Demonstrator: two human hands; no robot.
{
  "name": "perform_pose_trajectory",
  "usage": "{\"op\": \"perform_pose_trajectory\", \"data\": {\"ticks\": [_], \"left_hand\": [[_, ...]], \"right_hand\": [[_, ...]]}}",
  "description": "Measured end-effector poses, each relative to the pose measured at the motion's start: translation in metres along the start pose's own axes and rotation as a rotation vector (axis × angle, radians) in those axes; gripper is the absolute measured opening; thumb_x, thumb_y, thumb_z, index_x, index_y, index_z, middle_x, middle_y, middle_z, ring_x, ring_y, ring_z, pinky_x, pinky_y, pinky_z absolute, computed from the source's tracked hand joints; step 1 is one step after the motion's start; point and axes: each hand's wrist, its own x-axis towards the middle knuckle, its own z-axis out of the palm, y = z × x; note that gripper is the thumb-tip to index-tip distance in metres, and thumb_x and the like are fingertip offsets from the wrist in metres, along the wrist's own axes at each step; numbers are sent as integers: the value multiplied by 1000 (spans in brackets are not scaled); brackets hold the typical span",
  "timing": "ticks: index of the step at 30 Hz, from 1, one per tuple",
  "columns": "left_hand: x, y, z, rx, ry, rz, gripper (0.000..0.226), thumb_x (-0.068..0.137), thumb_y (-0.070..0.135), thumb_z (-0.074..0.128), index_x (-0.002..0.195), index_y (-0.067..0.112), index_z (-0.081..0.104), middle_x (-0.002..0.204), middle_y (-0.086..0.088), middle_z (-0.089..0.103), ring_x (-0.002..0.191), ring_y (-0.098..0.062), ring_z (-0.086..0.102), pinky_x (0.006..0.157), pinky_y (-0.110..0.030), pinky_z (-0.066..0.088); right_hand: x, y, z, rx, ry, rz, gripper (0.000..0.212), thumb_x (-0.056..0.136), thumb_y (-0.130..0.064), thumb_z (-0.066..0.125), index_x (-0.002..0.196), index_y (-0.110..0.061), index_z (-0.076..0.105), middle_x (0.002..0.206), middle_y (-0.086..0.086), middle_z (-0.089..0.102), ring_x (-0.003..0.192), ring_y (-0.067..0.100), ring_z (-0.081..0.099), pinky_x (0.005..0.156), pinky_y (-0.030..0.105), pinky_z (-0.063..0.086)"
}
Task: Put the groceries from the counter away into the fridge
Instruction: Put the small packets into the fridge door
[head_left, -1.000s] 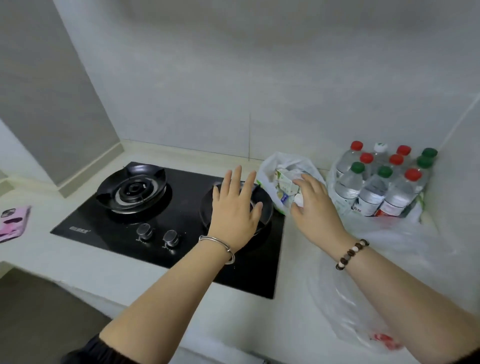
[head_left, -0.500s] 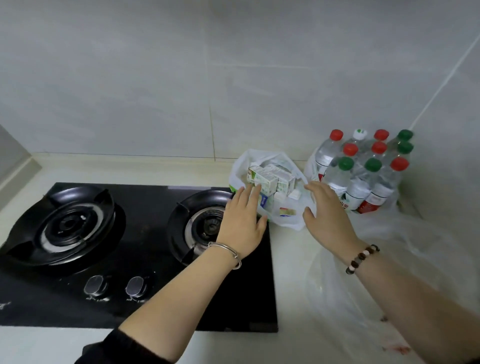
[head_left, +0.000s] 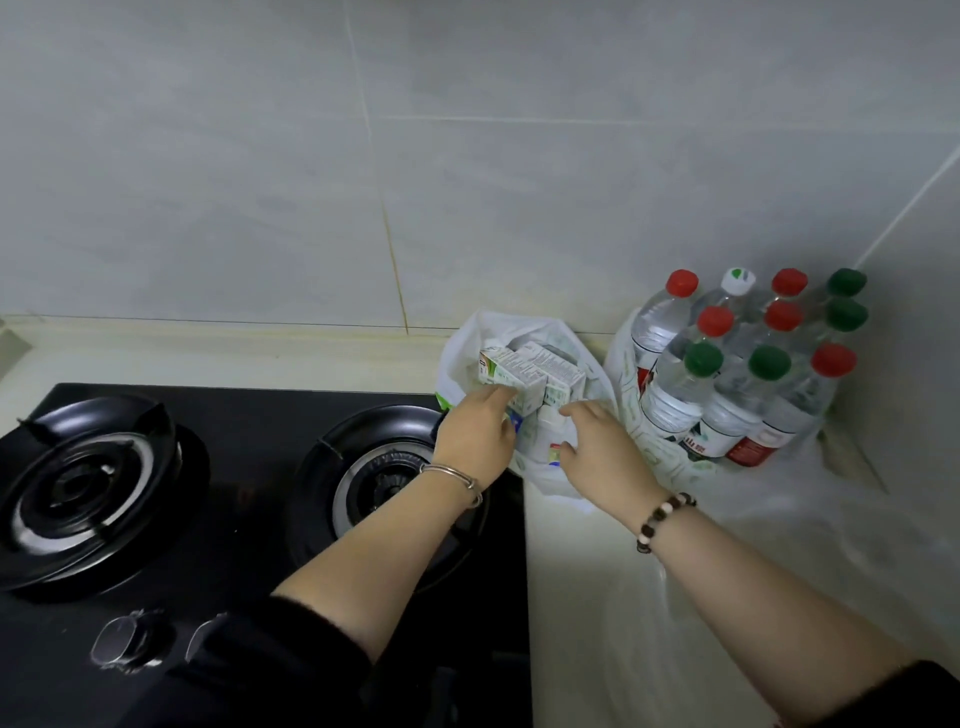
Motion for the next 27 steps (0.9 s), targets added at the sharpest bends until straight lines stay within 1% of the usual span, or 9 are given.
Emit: {"op": "perform_pose_trajectory", "data": {"ticks": [3, 6, 9, 13, 17, 20, 23, 25, 27], "left_hand": [[27, 0, 12, 112, -95, -47, 40, 86, 9, 49, 126, 11, 54, 123, -9, 58, 107, -30, 55, 78, -35, 45], [45, -5, 28, 232, -257, -131, 37, 90, 16, 48, 127, 15, 51, 121, -11, 59, 105, -32, 58, 80, -36, 46], [54, -14, 43, 233, -325, -257, 33, 92, 21, 50, 124, 15, 52, 117, -12, 60, 104, -30, 58, 79, -34, 46], [62, -21, 57, 261, -321, -340, 32, 89, 26, 56, 117, 11, 56, 116, -11, 60, 103, -29, 60, 77, -33, 46], [66, -27, 65, 302, -360, -345, 40, 88, 28, 60, 121, 10, 51, 120, -12, 56, 107, -29, 58, 82, -36, 47], [66, -31, 69, 347, -377, -306, 44, 85, 25, 62, 123, 8, 47, 123, -13, 52, 114, -30, 50, 86, -38, 47], [64, -34, 70, 353, -376, -277, 47, 83, 23, 65, 123, 8, 45, 126, -13, 48, 117, -30, 45, 88, -38, 45], [62, -34, 70, 289, -342, -259, 47, 81, 20, 66, 122, 10, 46, 125, -12, 47, 114, -30, 47, 86, -38, 45], [61, -33, 68, 148, -257, -255, 45, 78, 19, 65, 120, 12, 48, 120, -10, 48, 106, -31, 53, 83, -37, 47]], "right_hand": [[23, 7, 10, -66, -99, 18, 38, 91, -15, 50, 128, -9, 49, 131, 7, 48, 119, 23, 46, 96, 31, 40], [38, 12, 19, -179, -204, 50, 30, 93, -19, 48, 121, -9, 52, 120, 10, 54, 106, 28, 53, 86, 35, 45], [48, 20, 30, -321, -232, 65, 22, 94, -20, 45, 111, -10, 54, 109, 9, 56, 98, 27, 54, 80, 35, 46], [53, 30, 42, -442, -233, 26, 20, 93, -11, 42, 106, -10, 57, 104, 8, 58, 93, 24, 55, 74, 31, 43], [52, 36, 48, -439, -290, 31, 18, 91, -5, 45, 102, -9, 59, 103, 7, 58, 91, 22, 56, 67, 28, 42], [52, 38, 49, -409, -282, 33, 17, 90, -8, 50, 106, -9, 57, 105, 8, 58, 96, 23, 56, 71, 29, 44], [53, 38, 48, -431, -267, 8, 21, 88, -3, 47, 105, -7, 59, 107, 10, 56, 100, 25, 54, 72, 28, 40], [51, 37, 47, -437, -262, -2, 21, 89, -4, 46, 104, -7, 60, 108, 11, 55, 99, 26, 55, 71, 29, 39], [50, 36, 44, -393, -223, -3, 16, 91, -9, 50, 102, -8, 60, 106, 10, 56, 95, 26, 57, 67, 29, 38]]}}
